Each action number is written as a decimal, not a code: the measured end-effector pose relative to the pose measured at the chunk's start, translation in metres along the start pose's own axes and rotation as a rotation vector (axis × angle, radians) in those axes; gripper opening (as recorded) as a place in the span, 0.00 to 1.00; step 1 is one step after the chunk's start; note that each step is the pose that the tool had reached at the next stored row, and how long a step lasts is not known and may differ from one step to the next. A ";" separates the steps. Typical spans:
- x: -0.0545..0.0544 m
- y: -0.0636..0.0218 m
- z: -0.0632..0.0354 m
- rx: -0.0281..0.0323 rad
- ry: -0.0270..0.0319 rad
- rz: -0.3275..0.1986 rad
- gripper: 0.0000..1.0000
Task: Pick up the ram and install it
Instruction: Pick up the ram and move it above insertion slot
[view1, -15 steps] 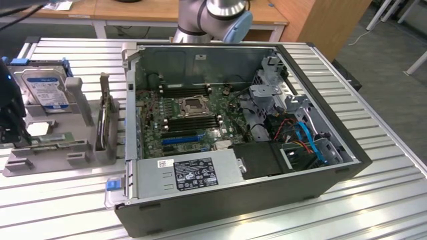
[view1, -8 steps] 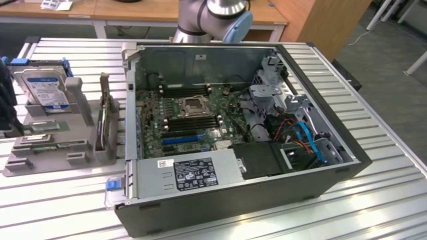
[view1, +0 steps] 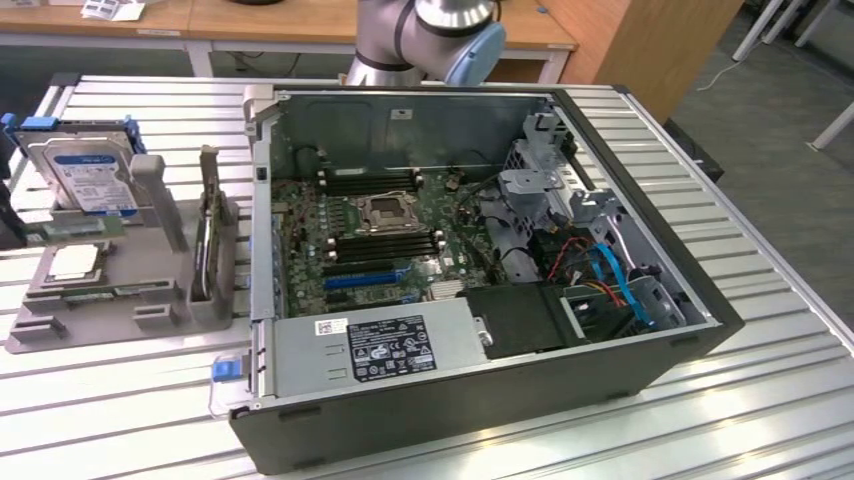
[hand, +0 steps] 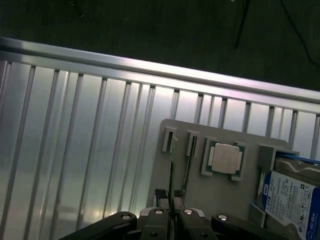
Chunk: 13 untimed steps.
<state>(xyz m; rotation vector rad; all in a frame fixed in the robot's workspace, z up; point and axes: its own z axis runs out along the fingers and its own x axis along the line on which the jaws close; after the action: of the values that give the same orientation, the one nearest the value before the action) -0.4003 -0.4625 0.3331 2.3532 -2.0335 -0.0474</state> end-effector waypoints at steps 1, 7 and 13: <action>0.000 0.0001 -0.0045 0.0000 0.0001 -0.003 0.14; 0.000 0.0009 -0.0317 0.0000 0.0006 -0.014 0.14; -0.001 0.0020 -0.0591 -0.0001 0.0007 -0.013 0.14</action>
<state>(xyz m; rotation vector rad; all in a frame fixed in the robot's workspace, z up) -0.3998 -0.4620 0.3922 2.3660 -2.0181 -0.0471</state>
